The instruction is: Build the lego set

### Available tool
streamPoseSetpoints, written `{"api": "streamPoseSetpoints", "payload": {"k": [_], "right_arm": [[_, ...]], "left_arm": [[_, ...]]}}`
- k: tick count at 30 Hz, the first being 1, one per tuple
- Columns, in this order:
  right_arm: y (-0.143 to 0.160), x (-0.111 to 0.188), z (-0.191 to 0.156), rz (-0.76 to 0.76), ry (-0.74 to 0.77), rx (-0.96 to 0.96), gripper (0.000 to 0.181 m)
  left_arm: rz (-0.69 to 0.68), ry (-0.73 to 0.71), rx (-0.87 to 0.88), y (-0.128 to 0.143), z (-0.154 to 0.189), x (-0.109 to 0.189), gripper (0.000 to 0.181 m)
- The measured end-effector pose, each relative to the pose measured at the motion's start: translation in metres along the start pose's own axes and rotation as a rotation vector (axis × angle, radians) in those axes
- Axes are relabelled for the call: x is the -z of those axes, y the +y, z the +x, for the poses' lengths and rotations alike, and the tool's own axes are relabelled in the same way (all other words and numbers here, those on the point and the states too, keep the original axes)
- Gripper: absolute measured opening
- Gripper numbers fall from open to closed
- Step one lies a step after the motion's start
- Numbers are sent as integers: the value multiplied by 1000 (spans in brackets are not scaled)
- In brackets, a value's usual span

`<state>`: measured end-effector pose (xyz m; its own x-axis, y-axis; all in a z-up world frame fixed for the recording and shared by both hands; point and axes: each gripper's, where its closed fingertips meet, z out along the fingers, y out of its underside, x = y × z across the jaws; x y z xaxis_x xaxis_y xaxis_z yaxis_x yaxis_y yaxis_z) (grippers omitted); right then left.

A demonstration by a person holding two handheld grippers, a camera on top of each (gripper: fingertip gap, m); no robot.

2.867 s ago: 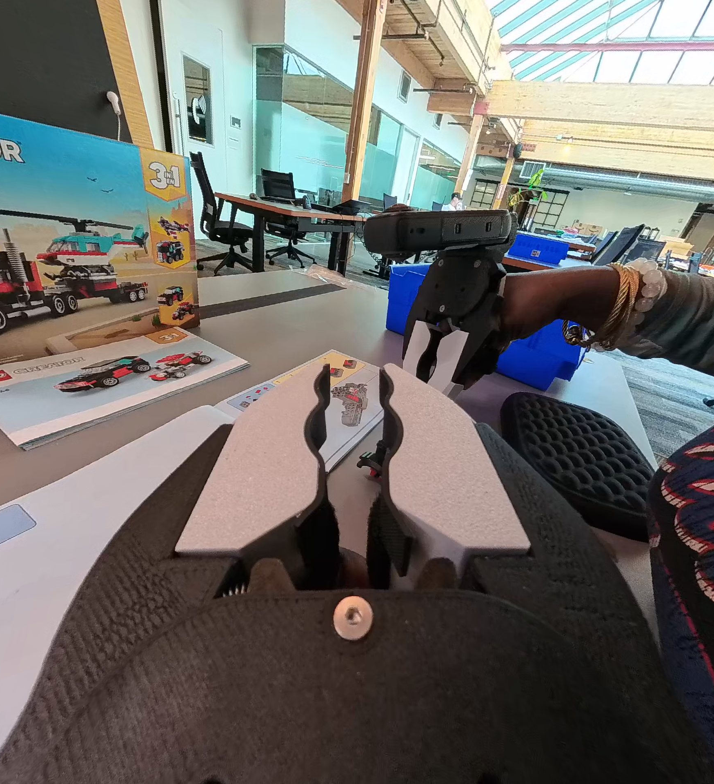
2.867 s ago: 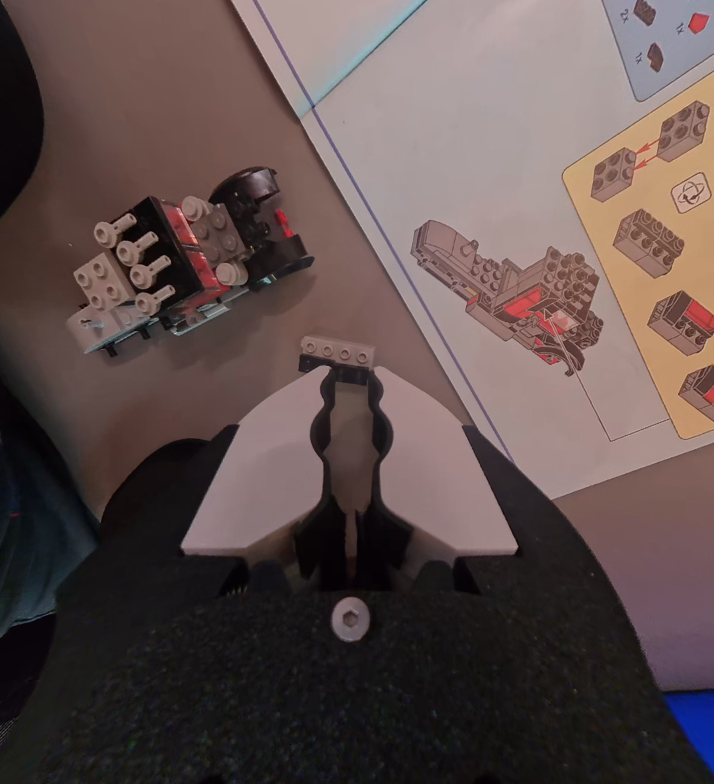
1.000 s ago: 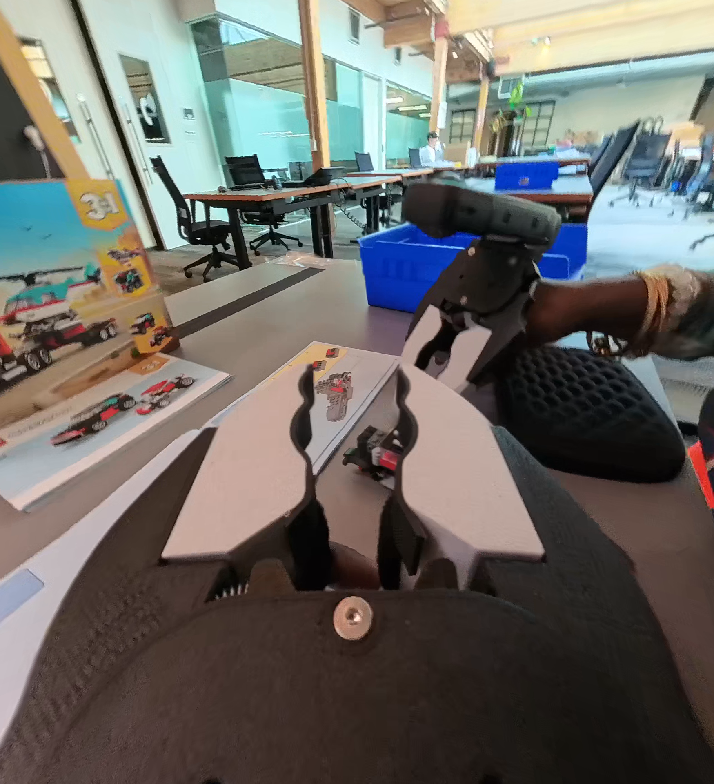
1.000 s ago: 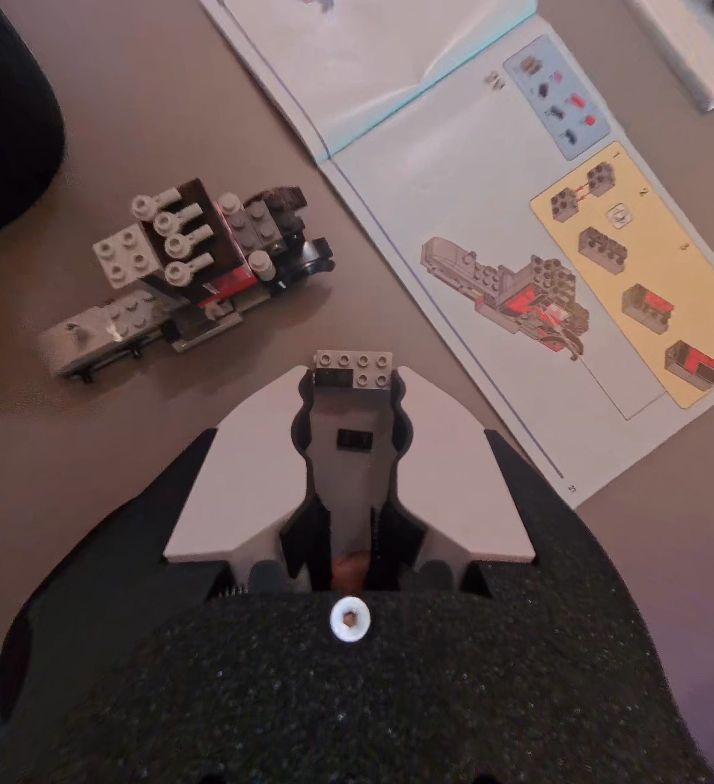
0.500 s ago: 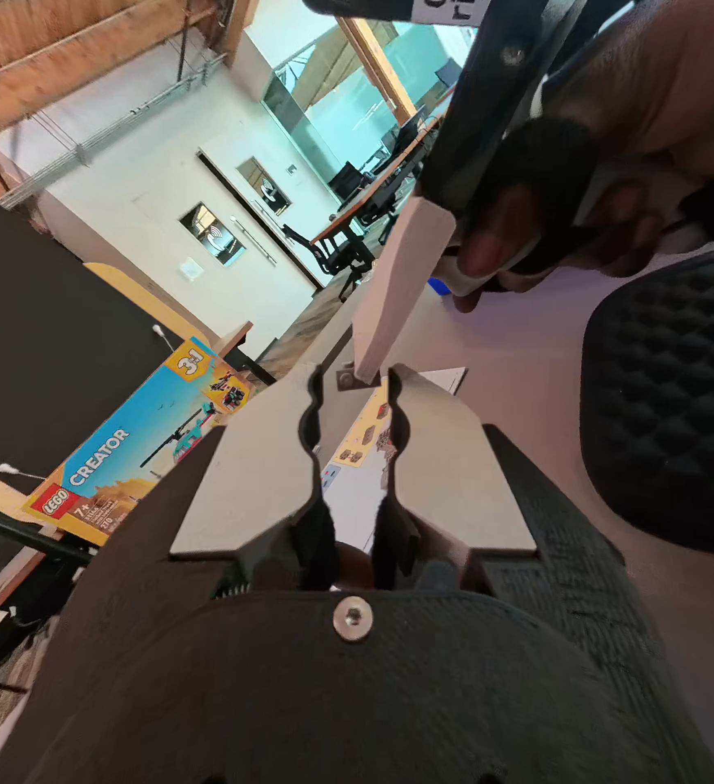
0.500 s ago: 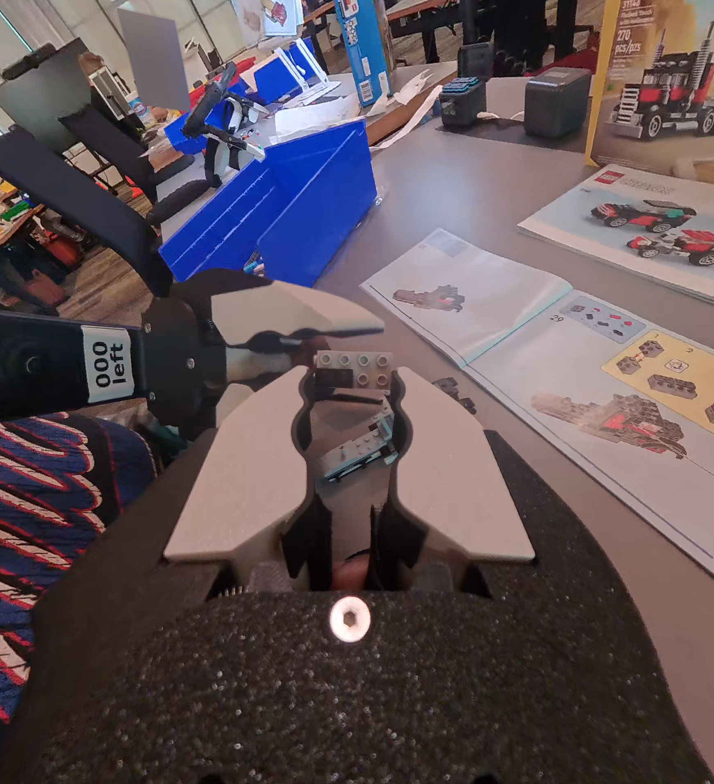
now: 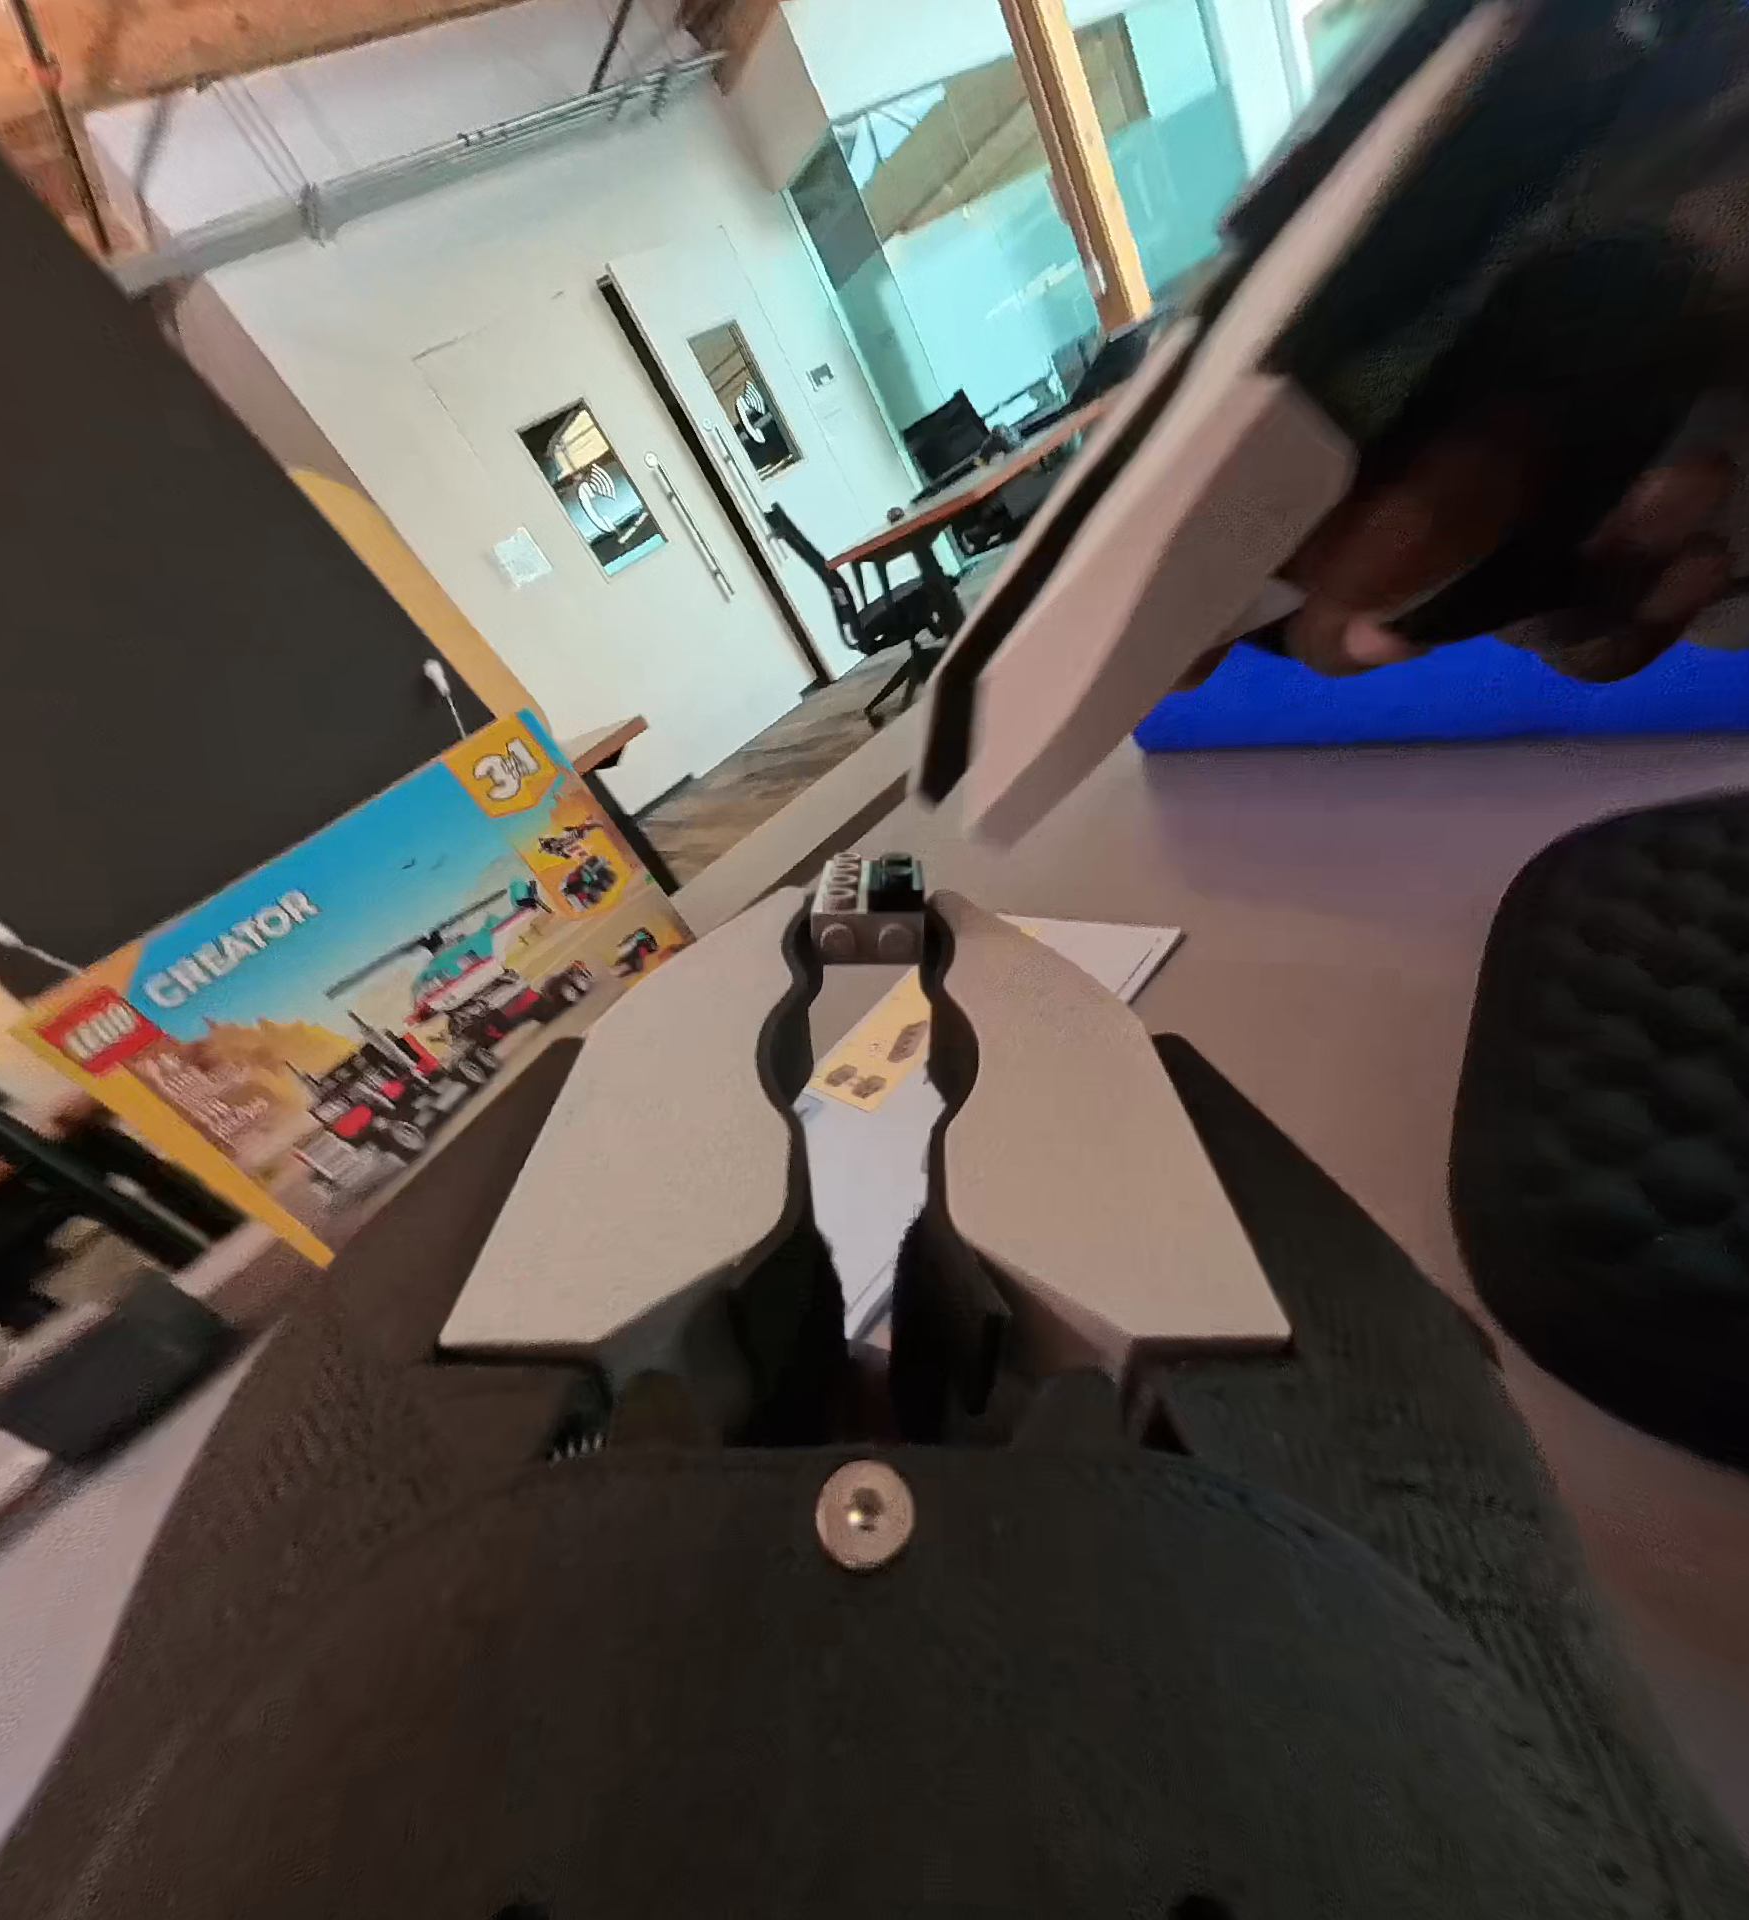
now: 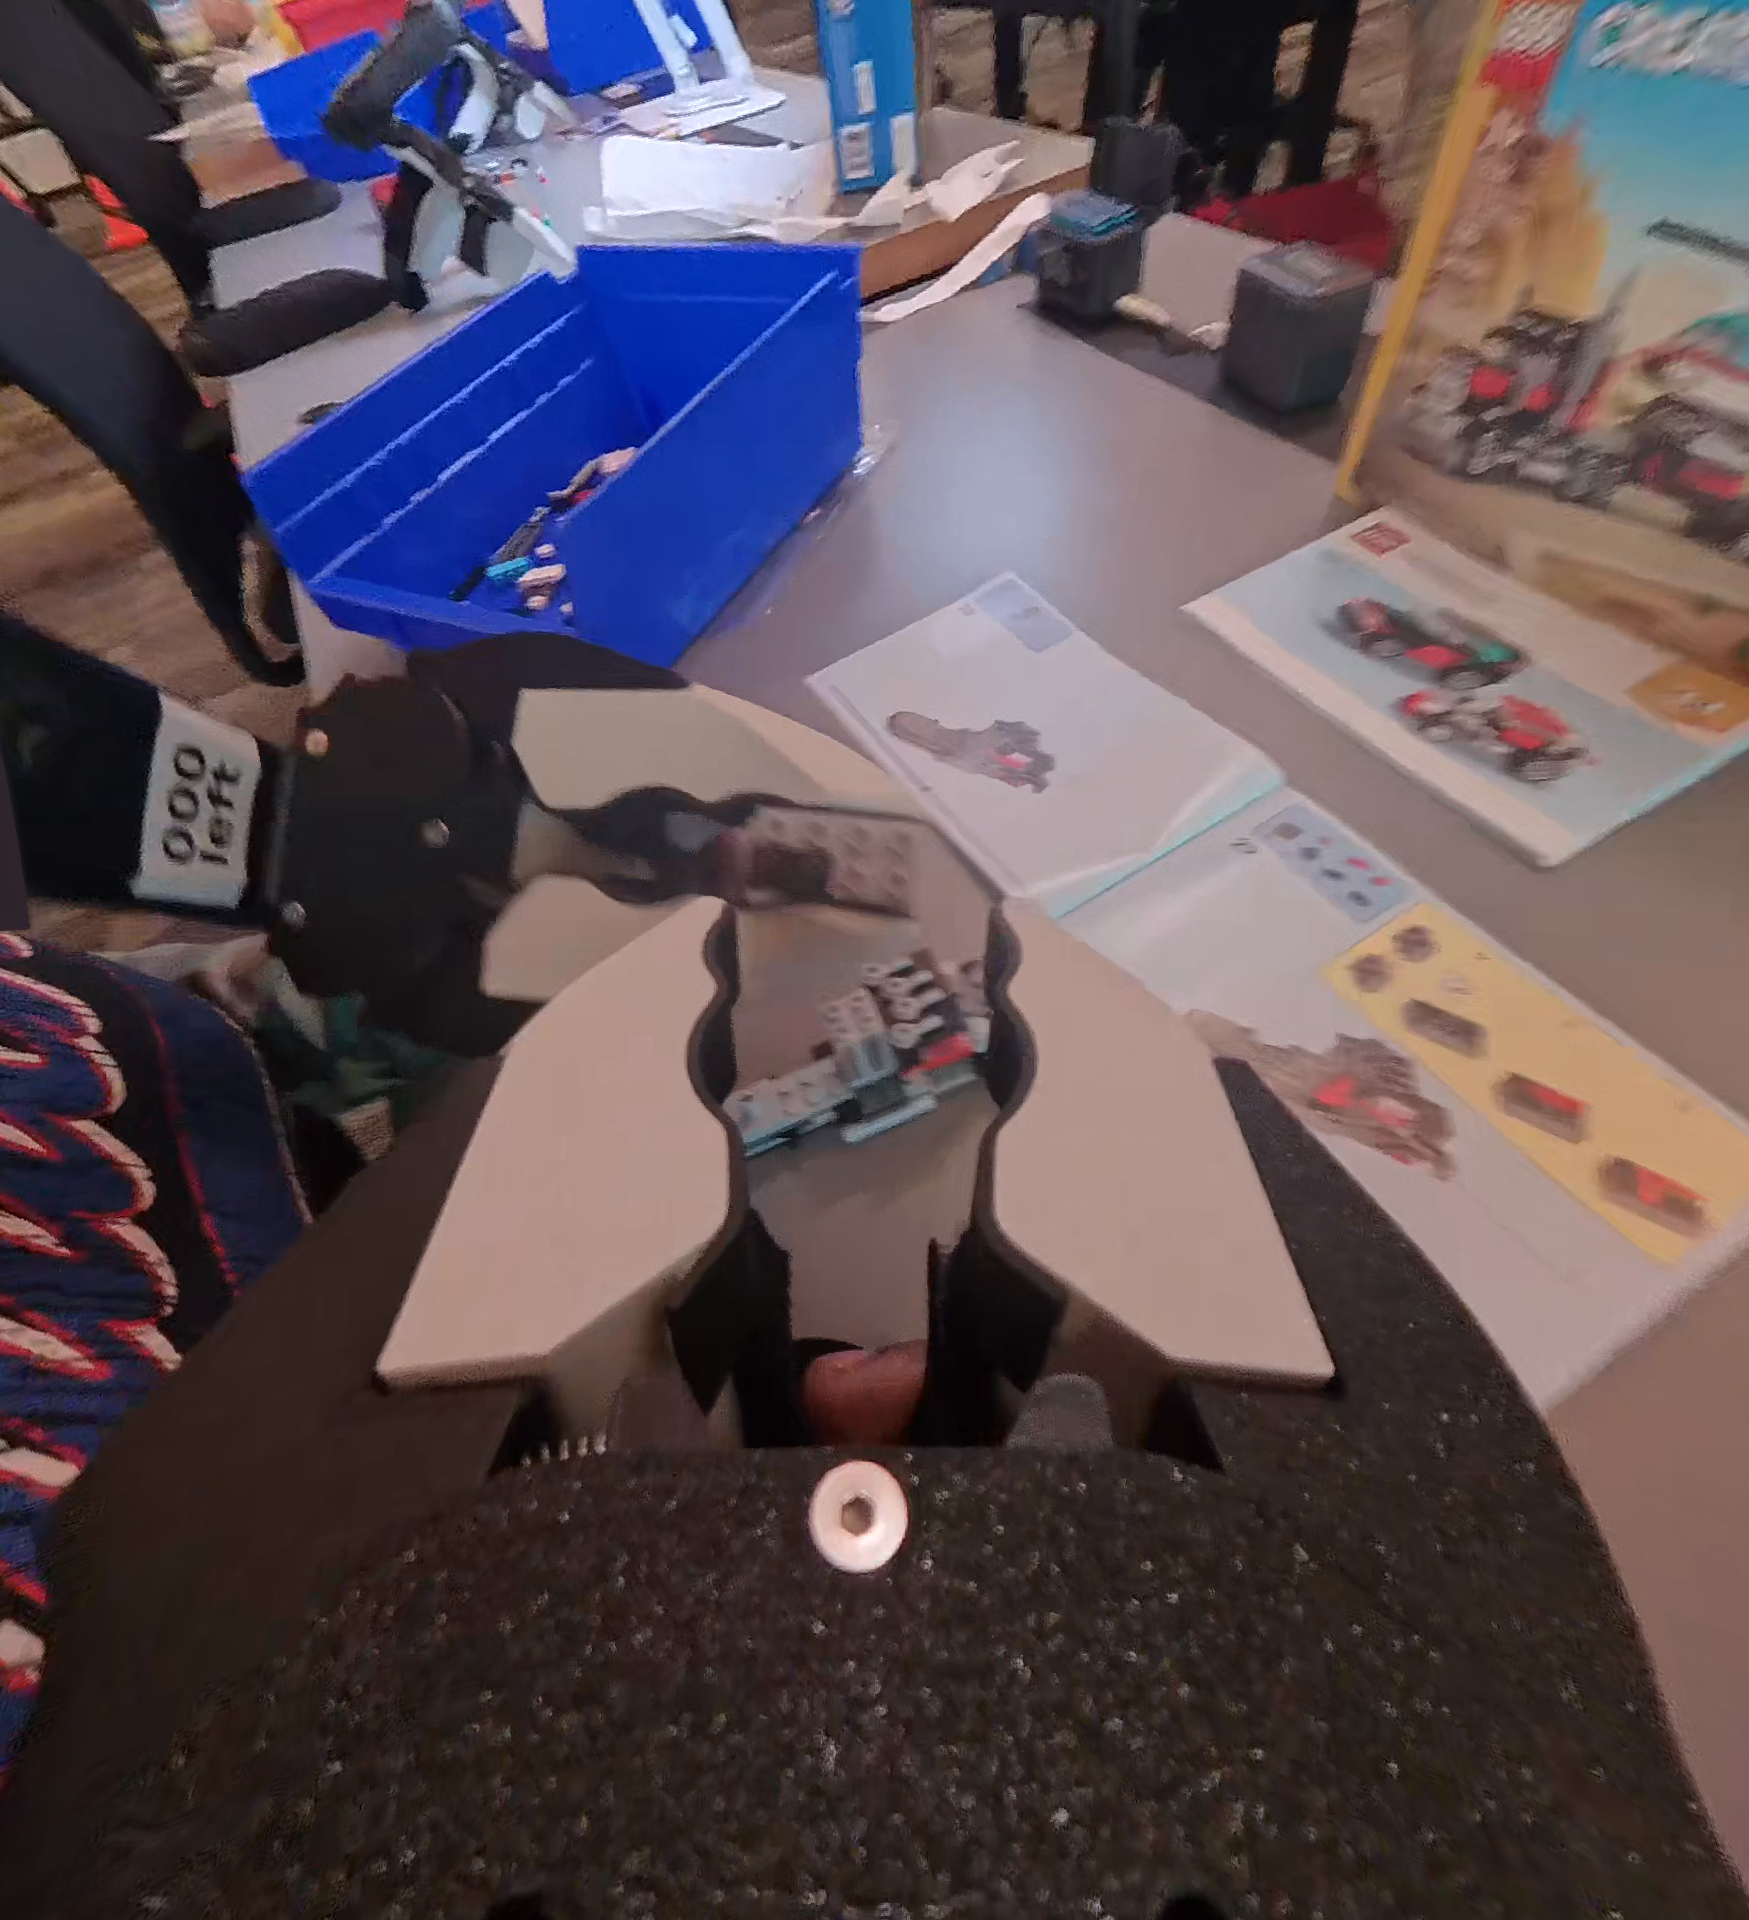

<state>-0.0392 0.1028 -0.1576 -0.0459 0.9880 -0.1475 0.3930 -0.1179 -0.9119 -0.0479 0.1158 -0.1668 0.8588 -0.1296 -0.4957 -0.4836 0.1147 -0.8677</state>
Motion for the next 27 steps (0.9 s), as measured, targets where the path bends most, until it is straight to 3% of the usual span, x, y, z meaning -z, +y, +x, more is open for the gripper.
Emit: {"api": "streamPoseSetpoints", "payload": {"k": [1, 3, 5, 8, 13, 22, 27], "right_arm": [[-2, 9, 10, 3, 37, 17, 45], [14, 25, 33, -71, 91, 66, 25], [57, 31, 54, -285, 152, 34, 21], [114, 19, 55, -499, 80, 52, 20], [128, -6, 61, -555, 62, -25, 24], [139, -16, 68, -644, 142, -35, 27], [141, -19, 69, -660, 159, -16, 16]], "left_arm": [[19, 9, 74, 0, -6, 3, 17], [89, 47, 286, -2, -21, 12, 17], [134, 68, 487, 1, -39, 20, 17], [185, 123, 596, 5, -51, 28, 17], [136, 109, 520, 21, -50, 24, 17], [43, 14, 403, 37, -45, 19, 18], [38, -24, 389, 37, -46, 19, 18]]}}
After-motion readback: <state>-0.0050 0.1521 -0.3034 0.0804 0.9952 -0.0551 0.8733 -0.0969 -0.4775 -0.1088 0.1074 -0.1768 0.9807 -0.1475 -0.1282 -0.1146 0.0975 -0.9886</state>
